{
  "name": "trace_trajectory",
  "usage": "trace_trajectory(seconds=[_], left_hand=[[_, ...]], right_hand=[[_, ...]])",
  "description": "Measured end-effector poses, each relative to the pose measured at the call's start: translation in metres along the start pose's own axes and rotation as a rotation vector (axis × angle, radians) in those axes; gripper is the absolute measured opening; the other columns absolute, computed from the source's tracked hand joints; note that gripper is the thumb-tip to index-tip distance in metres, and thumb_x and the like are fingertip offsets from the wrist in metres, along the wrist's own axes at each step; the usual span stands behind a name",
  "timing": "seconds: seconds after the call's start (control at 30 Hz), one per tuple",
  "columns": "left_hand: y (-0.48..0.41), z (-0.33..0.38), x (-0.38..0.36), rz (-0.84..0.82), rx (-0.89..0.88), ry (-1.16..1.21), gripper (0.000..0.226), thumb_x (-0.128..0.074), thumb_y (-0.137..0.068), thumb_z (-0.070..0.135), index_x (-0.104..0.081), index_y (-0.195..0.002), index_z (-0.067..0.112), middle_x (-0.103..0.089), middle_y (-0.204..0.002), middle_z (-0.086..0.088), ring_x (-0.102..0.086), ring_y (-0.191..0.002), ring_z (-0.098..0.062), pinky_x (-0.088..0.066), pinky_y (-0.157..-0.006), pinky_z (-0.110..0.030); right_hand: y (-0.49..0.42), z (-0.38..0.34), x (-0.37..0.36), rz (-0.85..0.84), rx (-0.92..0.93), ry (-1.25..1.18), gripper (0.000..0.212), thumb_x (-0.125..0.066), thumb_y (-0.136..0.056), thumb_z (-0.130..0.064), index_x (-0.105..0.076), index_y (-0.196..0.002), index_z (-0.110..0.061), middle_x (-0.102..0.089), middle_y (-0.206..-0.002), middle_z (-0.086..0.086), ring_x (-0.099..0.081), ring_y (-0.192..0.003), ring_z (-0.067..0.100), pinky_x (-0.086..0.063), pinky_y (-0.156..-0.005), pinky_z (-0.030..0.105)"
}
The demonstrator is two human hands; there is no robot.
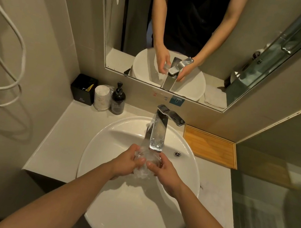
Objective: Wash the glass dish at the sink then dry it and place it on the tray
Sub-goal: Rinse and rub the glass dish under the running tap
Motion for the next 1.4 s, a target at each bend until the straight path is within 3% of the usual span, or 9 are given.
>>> trace_trajectory(seconds=[0.17, 0.27, 0.47, 0.57, 0.7, 0.87, 1.07, 1.2, 1.4], left_hand=[[-0.001, -0.003, -0.002, 0.002, 0.007, -0.018, 0.036, -0.063, -0.098, 0.022, -0.043, -0.127, 0.016, -0.062, -0.126, -0.014, -0.066, -0.108, -0.023, -0.059, -0.089, -0.042], [-0.004, 0.006, 0.001, -0.03, -0.027, -0.161, 0.046, -0.072, -0.09, 0.025, -0.045, -0.127, 0.016, -0.068, -0.119, -0.011, -0.069, -0.108, -0.025, -0.059, -0.092, -0.044], [-0.002, 0.002, -0.002, -0.02, 0.022, -0.05, 0.039, -0.066, -0.092, 0.025, -0.043, -0.122, 0.016, -0.062, -0.12, -0.014, -0.067, -0.106, -0.026, -0.057, -0.096, -0.054], [-0.001, -0.004, -0.005, -0.058, 0.043, -0.016, 0.053, -0.072, -0.089, 0.03, -0.04, -0.129, 0.018, -0.063, -0.124, -0.017, -0.069, -0.11, -0.031, -0.059, -0.094, -0.052], [-0.001, 0.0, -0.003, -0.107, 0.024, -0.174, 0.06, -0.068, -0.088, 0.048, -0.033, -0.135, 0.032, -0.068, -0.12, -0.008, -0.072, -0.106, -0.026, -0.06, -0.091, -0.05], [-0.002, 0.004, -0.004, -0.042, -0.002, -0.06, 0.035, -0.053, -0.103, 0.029, -0.034, -0.13, 0.016, -0.065, -0.119, -0.017, -0.071, -0.102, -0.028, -0.06, -0.091, -0.053], [-0.003, 0.001, 0.005, -0.008, 0.018, -0.199, 0.023, -0.062, -0.098, 0.034, -0.046, -0.101, 0.018, -0.063, -0.105, -0.009, -0.065, -0.088, -0.018, -0.058, -0.079, -0.039], [-0.003, 0.002, 0.002, -0.027, 0.024, -0.071, 0.033, -0.062, -0.099, 0.031, -0.047, -0.118, 0.009, -0.067, -0.113, -0.019, -0.072, -0.096, -0.03, -0.063, -0.076, -0.037], [0.002, -0.005, -0.001, -0.047, 0.075, 0.043, 0.036, -0.063, -0.098, 0.017, -0.041, -0.125, 0.009, -0.063, -0.116, -0.018, -0.069, -0.088, -0.02, -0.061, -0.072, -0.032]], right_hand=[[0.001, 0.006, 0.0, -0.064, -0.071, 0.012, 0.053, -0.076, -0.091, -0.029, -0.051, -0.137, -0.028, -0.065, -0.131, 0.009, -0.071, -0.114, 0.03, -0.062, -0.09, 0.049], [0.0, -0.005, 0.003, -0.095, -0.004, 0.104, 0.073, -0.084, -0.078, -0.047, -0.051, -0.142, -0.032, -0.068, -0.13, 0.004, -0.07, -0.115, 0.028, -0.062, -0.089, 0.047], [-0.003, 0.004, 0.006, -0.038, -0.002, 0.065, 0.051, -0.068, -0.096, -0.006, -0.05, -0.142, -0.019, -0.07, -0.121, 0.005, -0.074, -0.1, 0.01, -0.059, -0.078, 0.025], [0.0, 0.006, 0.003, -0.062, -0.025, 0.05, 0.049, -0.069, -0.097, -0.014, -0.052, -0.14, -0.028, -0.068, -0.125, 0.005, -0.074, -0.107, 0.024, -0.064, -0.081, 0.041], [-0.003, -0.002, 0.003, -0.073, 0.014, 0.087, 0.049, -0.072, -0.094, -0.018, -0.055, -0.138, -0.034, -0.07, -0.125, 0.001, -0.072, -0.11, 0.027, -0.064, -0.084, 0.045], [-0.005, 0.01, 0.005, -0.065, 0.022, 0.069, 0.065, -0.072, -0.092, -0.008, -0.045, -0.146, -0.033, -0.068, -0.133, 0.004, -0.068, -0.121, 0.023, -0.057, -0.1, 0.039], [0.0, 0.01, 0.007, -0.084, 0.004, 0.088, 0.051, -0.068, -0.098, -0.015, -0.052, -0.142, -0.037, -0.071, -0.119, -0.004, -0.074, -0.106, 0.021, -0.062, -0.087, 0.042], [-0.002, 0.005, 0.008, -0.032, 0.033, 0.07, 0.047, -0.066, -0.099, -0.025, -0.052, -0.144, -0.033, -0.071, -0.124, 0.002, -0.074, -0.107, 0.027, -0.062, -0.083, 0.041], [0.0, 0.016, 0.008, 0.018, 0.041, 0.052, 0.069, -0.08, -0.079, -0.048, -0.055, -0.138, -0.022, -0.07, -0.129, 0.008, -0.072, -0.114, 0.026, -0.058, -0.099, 0.05]])
Point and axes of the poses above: each hand's wrist, its own y-axis away from the middle knuckle, its own x-axis out of the back of the hand, z = x × y, the point moved 7 cm from there along -y, towards the middle knuckle
